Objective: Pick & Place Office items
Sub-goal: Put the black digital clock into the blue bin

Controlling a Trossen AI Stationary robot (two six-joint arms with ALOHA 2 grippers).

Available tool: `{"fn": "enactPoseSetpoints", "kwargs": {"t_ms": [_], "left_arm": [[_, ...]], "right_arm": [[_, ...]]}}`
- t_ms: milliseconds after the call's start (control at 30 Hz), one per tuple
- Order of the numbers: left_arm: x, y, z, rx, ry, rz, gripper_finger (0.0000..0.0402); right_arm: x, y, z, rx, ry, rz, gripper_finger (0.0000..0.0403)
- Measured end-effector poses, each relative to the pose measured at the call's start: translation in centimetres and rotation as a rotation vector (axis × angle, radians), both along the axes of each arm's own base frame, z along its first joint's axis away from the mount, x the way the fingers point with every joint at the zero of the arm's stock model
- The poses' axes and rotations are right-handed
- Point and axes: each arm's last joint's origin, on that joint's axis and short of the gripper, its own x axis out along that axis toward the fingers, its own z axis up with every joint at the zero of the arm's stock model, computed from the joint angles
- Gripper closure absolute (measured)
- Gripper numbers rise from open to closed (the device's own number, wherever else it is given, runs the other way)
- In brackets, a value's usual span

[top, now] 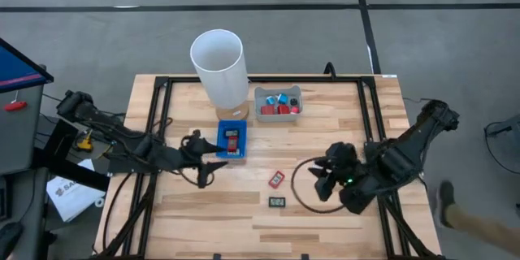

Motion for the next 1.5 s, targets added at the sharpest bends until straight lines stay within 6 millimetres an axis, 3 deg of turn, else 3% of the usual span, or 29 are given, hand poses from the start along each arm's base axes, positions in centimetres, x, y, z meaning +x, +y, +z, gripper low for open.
{"fn": "enactPoseSetpoints", "kwargs": {"t_ms": [200,333,600,767,1033,1500], "left_arm": [[-0.6,0.1,1.0,0.058,-0.038,-0.043,0.0172],[-0.6,-0.1,1.3,0.063,-0.062,-0.083,0.0170],[-0.9,-0.7,1.8,0.059,-0.093,-0.159,0.0170],[-1.3,-1.1,1.8,0.059,-0.093,-0.187,0.0172],[-1.4,-1.1,1.6,0.095,-0.068,-0.183,0.0175],[-1.5,-1.1,1.4,0.107,-0.047,-0.184,0.0177]], "right_arm": [[3.6,0.2,-5.8,0.197,0.048,0.239,0.0267],[6.5,-0.7,-8.7,0.367,-0.054,0.369,0.0266],[9.8,-1.6,-11.3,0.098,0.106,0.569,0.0261],[11.9,-1.2,-13.0,0.140,0.157,0.619,0.0222],[12.4,-0.2,-17.1,0.127,0.325,0.583,0.0138],[12.7,2.6,-21.9,-0.042,0.390,0.602,0.0132]]}}
